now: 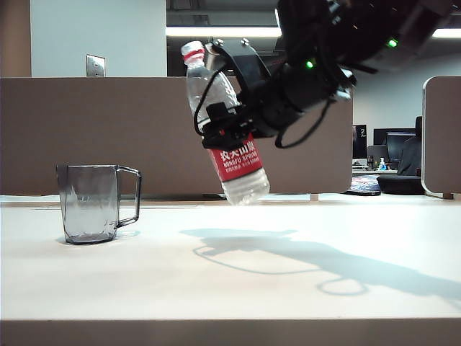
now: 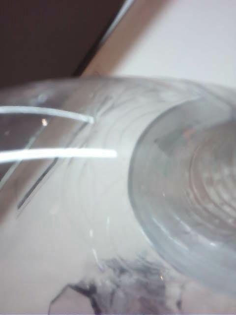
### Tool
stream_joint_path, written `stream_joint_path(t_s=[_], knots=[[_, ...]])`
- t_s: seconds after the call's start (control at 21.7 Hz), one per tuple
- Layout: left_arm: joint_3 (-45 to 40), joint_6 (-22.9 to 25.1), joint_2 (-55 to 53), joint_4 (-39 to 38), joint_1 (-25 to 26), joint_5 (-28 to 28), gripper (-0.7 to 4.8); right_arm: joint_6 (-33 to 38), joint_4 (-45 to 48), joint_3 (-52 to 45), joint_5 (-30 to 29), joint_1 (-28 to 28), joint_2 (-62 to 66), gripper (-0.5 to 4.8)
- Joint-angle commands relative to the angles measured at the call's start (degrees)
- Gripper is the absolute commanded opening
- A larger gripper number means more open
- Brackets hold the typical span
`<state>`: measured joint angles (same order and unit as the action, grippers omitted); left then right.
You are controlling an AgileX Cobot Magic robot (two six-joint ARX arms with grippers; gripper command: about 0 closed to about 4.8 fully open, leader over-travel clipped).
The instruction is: Pick up the mineral water bottle on the table and pour water into the mug until it's half full.
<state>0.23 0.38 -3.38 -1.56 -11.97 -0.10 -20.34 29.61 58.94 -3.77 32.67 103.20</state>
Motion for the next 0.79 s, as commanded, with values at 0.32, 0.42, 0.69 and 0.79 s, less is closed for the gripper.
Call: stream_joint_path(t_s=[0.32, 0.42, 0.69, 0.79], knots=[[0.2, 0.0, 0.0, 0.3, 0.3, 0.1, -0.05, -11.1, -10.9, 12.1, -1.9, 3.5, 5.3, 2.68], [0.2, 0.0, 0.0, 0.3, 0.4, 0.2, -0.05, -13.1, -12.0, 14.3, -0.6, 4.8, 7.3, 2.68], [0.2, 0.0, 0.0, 0.3, 0.4, 0.1, -0.05, -21.4, -14.2, 19.6, 7.1, 7.9, 11.9, 2.68], [0.2, 0.0, 0.0, 0.3, 0.4, 0.1, -0.05, -24.9, -14.4, 20.7, 9.8, 8.5, 13.1, 2.68]])
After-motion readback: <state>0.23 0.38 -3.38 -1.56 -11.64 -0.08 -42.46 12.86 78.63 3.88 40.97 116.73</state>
